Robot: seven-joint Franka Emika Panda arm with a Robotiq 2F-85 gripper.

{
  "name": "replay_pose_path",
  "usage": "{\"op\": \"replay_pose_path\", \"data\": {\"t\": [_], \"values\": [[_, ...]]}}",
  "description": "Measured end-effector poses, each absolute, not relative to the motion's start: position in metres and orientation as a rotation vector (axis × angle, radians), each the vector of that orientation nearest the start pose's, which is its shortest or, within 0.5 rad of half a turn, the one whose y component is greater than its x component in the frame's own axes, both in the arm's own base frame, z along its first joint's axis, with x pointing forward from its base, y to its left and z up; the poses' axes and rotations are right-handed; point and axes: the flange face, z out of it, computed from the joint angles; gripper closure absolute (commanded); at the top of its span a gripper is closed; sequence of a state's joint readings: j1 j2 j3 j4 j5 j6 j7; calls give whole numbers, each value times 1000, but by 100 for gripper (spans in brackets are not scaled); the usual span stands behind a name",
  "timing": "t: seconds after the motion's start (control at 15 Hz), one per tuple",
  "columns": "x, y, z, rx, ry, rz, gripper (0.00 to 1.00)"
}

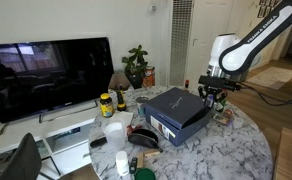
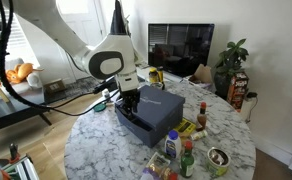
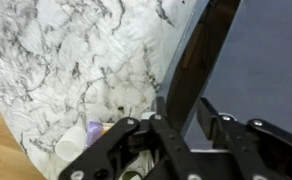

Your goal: Place the clear box in the blue box the cover it

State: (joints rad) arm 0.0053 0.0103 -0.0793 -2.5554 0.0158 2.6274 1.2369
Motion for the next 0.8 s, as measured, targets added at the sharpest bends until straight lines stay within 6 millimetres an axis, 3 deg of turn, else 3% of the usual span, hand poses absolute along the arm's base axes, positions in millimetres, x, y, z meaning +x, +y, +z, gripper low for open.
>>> {"op": "replay_pose_path", "data": {"t": [0.27,0.6,0.8], "values": [[458,-21,326,-2569,1762,-193,1],[442,18,418,-2830,1392,-197,0],[431,41,462,-2970,1157,-175,0]]}}
